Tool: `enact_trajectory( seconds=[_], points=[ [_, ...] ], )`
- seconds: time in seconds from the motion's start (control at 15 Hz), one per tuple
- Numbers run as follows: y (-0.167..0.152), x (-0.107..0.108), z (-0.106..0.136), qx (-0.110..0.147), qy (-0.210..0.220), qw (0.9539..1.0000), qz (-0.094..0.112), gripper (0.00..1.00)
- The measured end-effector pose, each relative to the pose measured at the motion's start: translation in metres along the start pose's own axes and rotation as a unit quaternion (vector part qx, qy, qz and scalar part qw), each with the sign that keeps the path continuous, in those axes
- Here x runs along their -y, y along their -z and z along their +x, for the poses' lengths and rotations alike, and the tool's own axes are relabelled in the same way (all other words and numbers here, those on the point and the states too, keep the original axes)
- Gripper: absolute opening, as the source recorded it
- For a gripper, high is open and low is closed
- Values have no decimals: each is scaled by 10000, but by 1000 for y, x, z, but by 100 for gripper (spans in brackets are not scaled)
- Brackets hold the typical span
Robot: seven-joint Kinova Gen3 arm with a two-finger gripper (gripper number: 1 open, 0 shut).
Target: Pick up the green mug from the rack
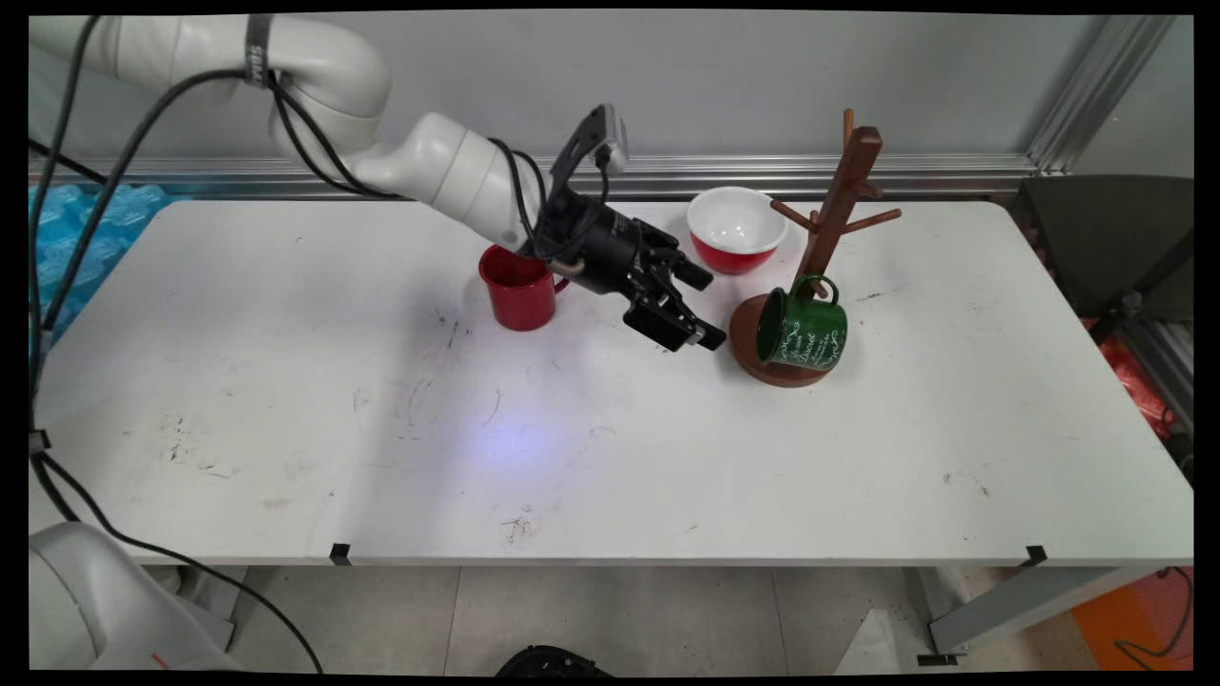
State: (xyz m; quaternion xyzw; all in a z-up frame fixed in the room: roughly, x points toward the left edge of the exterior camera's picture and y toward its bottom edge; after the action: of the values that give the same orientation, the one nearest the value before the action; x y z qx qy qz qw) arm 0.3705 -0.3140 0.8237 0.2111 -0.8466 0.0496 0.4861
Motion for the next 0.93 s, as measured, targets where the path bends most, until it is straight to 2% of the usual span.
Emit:
enact_trajectory(
  seconds=[0.93],
  points=[
    [-41, 5, -24, -235, 190, 9995, 7, 100]
  ],
)
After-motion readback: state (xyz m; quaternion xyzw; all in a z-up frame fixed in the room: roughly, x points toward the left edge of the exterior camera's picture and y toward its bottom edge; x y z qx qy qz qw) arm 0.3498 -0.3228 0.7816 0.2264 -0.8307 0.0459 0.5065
